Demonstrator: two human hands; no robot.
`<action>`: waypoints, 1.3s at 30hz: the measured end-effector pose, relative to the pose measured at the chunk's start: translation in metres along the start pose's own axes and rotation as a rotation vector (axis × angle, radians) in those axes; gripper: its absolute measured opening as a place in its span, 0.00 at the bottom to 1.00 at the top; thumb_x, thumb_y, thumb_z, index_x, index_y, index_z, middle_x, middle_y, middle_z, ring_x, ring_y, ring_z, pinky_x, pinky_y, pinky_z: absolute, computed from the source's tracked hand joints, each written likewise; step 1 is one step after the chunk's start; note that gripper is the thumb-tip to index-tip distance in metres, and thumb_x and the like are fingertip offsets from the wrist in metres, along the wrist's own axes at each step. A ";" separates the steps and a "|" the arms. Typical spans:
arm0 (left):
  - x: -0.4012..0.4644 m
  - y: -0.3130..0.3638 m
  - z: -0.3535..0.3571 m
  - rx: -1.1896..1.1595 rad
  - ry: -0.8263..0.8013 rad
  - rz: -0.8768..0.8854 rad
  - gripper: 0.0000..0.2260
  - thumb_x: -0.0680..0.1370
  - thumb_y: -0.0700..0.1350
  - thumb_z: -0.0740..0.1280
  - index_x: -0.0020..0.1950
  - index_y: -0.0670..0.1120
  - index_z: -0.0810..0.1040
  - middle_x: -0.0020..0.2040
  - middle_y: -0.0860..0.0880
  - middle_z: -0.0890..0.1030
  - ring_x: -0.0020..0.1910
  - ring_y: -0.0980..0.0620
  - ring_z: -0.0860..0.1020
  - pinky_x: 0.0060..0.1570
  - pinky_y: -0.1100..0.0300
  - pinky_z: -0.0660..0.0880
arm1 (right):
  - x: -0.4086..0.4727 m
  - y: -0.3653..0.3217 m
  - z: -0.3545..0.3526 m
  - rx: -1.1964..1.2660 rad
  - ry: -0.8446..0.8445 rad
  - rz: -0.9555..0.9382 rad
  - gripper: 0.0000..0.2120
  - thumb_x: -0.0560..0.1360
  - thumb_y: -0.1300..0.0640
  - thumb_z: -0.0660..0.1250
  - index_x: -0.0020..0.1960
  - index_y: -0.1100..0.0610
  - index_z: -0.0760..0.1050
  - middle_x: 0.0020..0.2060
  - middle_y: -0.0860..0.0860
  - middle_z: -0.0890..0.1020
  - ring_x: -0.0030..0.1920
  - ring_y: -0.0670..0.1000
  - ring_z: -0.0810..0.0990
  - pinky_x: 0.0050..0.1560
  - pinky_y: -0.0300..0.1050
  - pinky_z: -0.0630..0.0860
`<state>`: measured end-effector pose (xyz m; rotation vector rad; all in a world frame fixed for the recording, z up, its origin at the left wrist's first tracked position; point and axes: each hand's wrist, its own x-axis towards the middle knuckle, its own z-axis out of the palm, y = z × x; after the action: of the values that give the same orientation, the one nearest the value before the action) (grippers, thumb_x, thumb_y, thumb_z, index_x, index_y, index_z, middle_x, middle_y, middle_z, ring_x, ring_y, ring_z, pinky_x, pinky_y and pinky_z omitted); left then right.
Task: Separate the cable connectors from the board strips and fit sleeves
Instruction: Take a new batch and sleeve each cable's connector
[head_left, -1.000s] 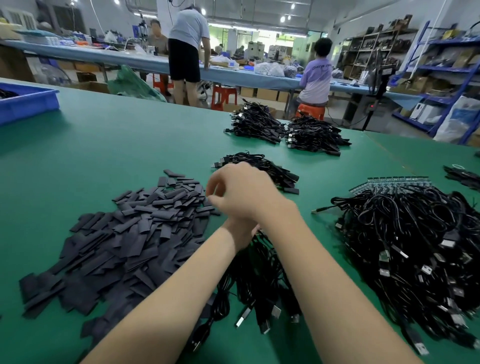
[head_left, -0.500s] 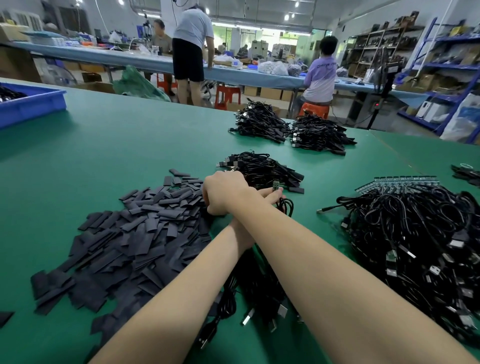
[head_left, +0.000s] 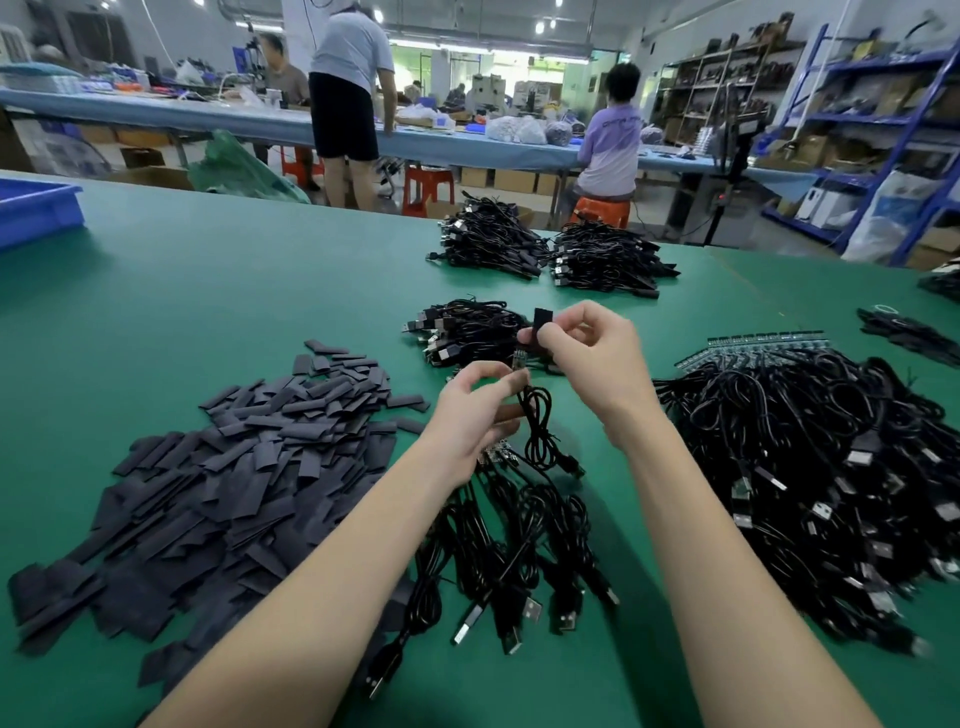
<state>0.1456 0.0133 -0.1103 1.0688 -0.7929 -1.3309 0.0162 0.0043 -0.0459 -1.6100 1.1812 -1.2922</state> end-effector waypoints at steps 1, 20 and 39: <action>-0.001 0.001 -0.001 0.027 -0.025 0.005 0.06 0.77 0.44 0.74 0.48 0.49 0.79 0.47 0.48 0.84 0.33 0.55 0.81 0.32 0.63 0.76 | -0.004 0.008 -0.008 0.056 0.006 0.014 0.06 0.73 0.58 0.71 0.42 0.54 0.74 0.36 0.47 0.87 0.39 0.44 0.81 0.45 0.42 0.77; -0.012 0.020 -0.004 0.217 -0.359 -0.080 0.17 0.58 0.58 0.81 0.44 0.57 0.88 0.45 0.55 0.86 0.40 0.58 0.83 0.44 0.64 0.77 | -0.018 0.032 -0.021 0.651 -0.054 0.216 0.09 0.71 0.50 0.74 0.50 0.49 0.86 0.52 0.44 0.87 0.37 0.42 0.69 0.39 0.36 0.64; -0.014 0.031 -0.012 0.255 -0.483 -0.107 0.05 0.69 0.52 0.78 0.41 0.54 0.87 0.40 0.58 0.82 0.37 0.59 0.76 0.41 0.65 0.73 | -0.022 0.042 -0.025 0.715 -0.285 0.143 0.08 0.70 0.52 0.75 0.49 0.46 0.83 0.54 0.46 0.86 0.39 0.43 0.74 0.38 0.33 0.71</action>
<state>0.1661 0.0266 -0.0836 1.0060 -1.3054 -1.6399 -0.0180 0.0128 -0.0867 -1.1050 0.5475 -1.1607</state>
